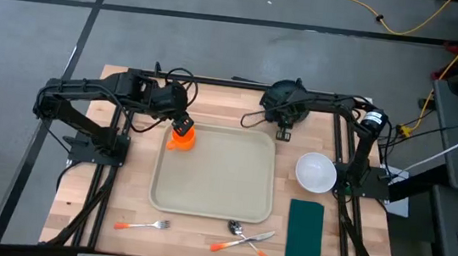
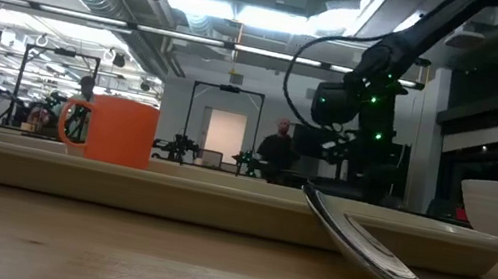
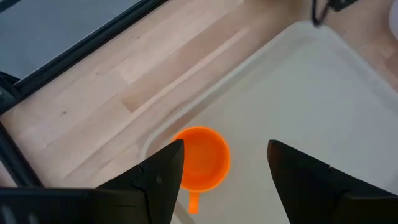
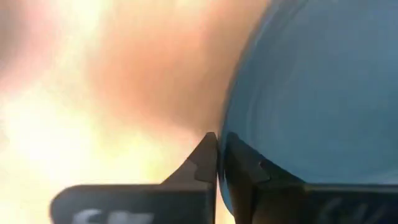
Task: Set up tray
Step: Put the dark green plate on the gray tray, then put the white bowl on the gray tray
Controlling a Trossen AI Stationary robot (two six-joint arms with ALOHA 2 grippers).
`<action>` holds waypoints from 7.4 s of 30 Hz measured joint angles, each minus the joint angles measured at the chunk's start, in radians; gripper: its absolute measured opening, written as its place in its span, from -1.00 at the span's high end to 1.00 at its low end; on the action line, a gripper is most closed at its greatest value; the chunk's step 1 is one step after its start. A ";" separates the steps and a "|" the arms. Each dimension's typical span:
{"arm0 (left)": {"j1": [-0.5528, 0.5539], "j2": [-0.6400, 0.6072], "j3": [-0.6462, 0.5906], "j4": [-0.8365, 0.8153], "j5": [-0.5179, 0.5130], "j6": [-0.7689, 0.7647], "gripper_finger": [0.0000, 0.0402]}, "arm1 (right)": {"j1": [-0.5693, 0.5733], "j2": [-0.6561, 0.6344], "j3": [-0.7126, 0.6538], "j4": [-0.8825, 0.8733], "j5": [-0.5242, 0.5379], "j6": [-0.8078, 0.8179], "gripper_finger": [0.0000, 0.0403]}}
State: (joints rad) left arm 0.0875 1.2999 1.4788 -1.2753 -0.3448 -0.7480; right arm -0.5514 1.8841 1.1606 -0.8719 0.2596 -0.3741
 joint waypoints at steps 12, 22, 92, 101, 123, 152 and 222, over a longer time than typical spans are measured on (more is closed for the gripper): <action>0.000 0.000 0.000 -0.007 -0.062 0.095 -0.12 | 0.032 -0.274 0.331 -0.459 -0.130 0.083 0.95; 0.000 0.000 0.000 -0.008 -0.142 0.120 -0.12 | 0.041 -0.518 0.893 -0.682 -0.461 0.314 0.95; 0.176 -0.204 0.047 0.236 0.179 0.166 -0.12 | 0.915 0.585 1.194 -0.397 -0.070 0.264 0.95; 0.148 -0.204 0.047 0.227 0.144 0.166 -0.12 | 0.907 0.594 1.195 -0.321 -0.086 0.232 0.95; 0.127 -0.191 0.046 0.216 0.149 0.159 -0.12 | 0.868 0.648 1.191 -0.229 -0.119 0.100 0.95; 0.126 -0.191 0.046 0.217 0.163 0.157 -0.12 | 0.871 0.657 1.190 -0.141 -0.221 0.083 0.78; 0.060 -0.191 0.046 0.179 0.064 0.257 -0.12 | 0.815 -0.847 0.331 -0.701 0.064 0.915 0.30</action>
State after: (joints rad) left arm 0.1472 1.1088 1.5249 -1.0958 -0.2809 -0.4909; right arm 0.2631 1.0370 1.4918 -1.5727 0.3239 0.5407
